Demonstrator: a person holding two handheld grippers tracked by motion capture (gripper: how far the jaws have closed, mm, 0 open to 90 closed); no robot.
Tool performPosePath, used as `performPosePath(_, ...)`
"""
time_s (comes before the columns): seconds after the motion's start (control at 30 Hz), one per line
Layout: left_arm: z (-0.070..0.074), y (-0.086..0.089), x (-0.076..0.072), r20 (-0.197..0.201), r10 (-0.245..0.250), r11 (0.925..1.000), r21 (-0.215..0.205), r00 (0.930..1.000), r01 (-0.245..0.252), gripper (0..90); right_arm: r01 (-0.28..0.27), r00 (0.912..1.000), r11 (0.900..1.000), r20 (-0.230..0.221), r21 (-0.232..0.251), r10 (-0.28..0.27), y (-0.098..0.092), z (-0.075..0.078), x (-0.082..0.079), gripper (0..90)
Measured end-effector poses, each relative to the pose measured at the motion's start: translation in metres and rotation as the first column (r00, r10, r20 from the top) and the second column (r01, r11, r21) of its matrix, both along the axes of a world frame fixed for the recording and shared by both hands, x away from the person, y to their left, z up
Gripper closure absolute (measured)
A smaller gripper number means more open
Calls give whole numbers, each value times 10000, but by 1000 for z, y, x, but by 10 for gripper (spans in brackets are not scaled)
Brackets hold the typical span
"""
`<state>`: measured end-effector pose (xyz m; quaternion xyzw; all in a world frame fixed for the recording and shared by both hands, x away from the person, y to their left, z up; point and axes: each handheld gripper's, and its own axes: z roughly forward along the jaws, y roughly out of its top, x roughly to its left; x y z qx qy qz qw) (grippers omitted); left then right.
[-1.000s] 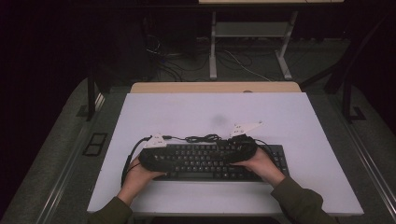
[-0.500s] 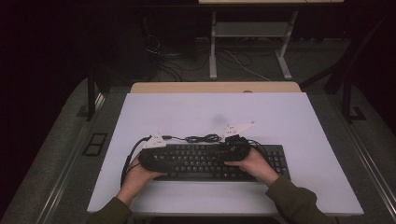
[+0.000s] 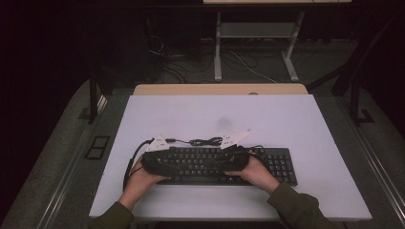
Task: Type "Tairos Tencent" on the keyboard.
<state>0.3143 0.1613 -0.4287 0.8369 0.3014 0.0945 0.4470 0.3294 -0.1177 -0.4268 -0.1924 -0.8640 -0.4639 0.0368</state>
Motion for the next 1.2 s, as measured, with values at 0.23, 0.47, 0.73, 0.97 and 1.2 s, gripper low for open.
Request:
performPosePath(0.23,0,0,0,2,-12,10000,-32,10000,12,180,-128,9999,9995,-7,-275,128,4,-4,-2,893)
performPosePath(0.47,1,-1,-1,44,-65,10000,14,10000,65,180,-252,9997,9977,-77,-628,248,9,-11,-4,893)
performPosePath(0.73,2,-2,-1,107,-113,9999,17,9999,113,180,-261,9997,9951,-1,-950,262,14,-13,-7,893)
performPosePath(0.97,2,-2,-2,125,-95,10000,-5,9999,95,180,-270,9996,9944,38,-1020,275,14,-13,-7,893)
performPosePath(1.2,2,-2,-2,129,-103,9999,-45,9999,104,180,-188,9998,9976,23,-668,190,10,-8,-5,891)
